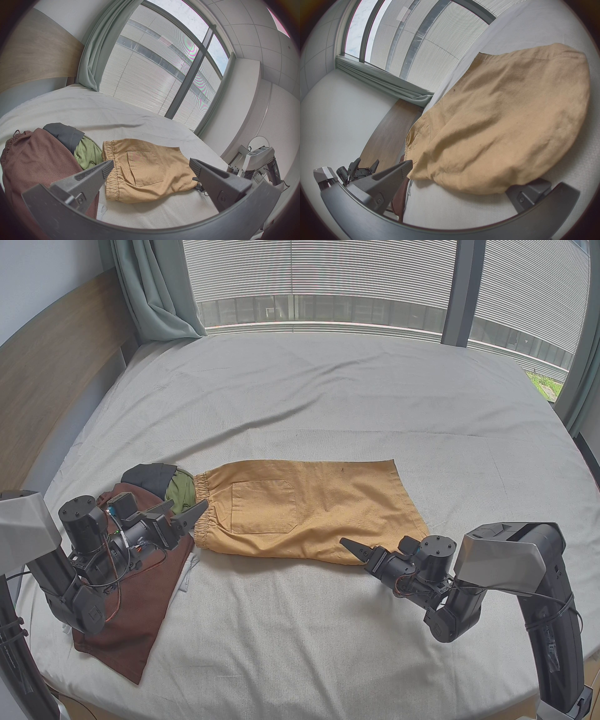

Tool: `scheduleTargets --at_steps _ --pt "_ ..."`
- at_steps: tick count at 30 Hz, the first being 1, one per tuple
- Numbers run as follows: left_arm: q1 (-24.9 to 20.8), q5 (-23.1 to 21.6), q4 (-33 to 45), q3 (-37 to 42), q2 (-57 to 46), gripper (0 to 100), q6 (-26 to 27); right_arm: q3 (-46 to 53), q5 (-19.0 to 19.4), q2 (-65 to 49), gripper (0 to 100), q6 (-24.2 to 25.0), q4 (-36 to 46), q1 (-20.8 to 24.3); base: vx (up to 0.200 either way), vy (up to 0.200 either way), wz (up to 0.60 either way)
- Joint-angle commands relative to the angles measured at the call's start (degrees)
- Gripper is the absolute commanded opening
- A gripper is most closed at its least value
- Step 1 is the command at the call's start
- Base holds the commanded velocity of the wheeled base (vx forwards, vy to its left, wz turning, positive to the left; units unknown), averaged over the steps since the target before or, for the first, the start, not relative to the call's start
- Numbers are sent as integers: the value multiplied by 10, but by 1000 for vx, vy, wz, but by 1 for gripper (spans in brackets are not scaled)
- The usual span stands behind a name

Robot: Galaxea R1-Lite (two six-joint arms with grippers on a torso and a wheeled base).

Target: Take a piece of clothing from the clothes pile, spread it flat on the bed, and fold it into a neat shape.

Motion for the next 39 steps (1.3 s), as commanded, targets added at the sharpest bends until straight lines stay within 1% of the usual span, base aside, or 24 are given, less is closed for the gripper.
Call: scheduleTargets --at_steps 1,6,10,11,23,32,36,39 --pt "-1 0 0 0 0 100 0 -24 -5 18 100 5 0 2 0 0 0" --pt "-2 0 0 0 0 100 0 -46 -22 39 100 5 1 7 0 0 0" --pt "-2 -1 0 0 0 100 0 -48 -23 41 100 5 1 8 0 0 0" --pt "-2 0 0 0 0 100 0 -48 -23 41 0 5 1 8 0 0 0" --pt "-4 0 -1 2 1 100 0 -46 -24 41 0 5 1 7 0 0 0" --pt "-4 -2 -1 3 1 100 -1 -44 -32 38 0 5 1 5 0 0 0" --pt "-2 -14 0 2 1 100 -1 -44 -32 38 0 4 1 5 0 0 0" --pt "-2 -15 -1 1 1 100 -2 -39 -32 37 0 4 1 4 0 0 0"
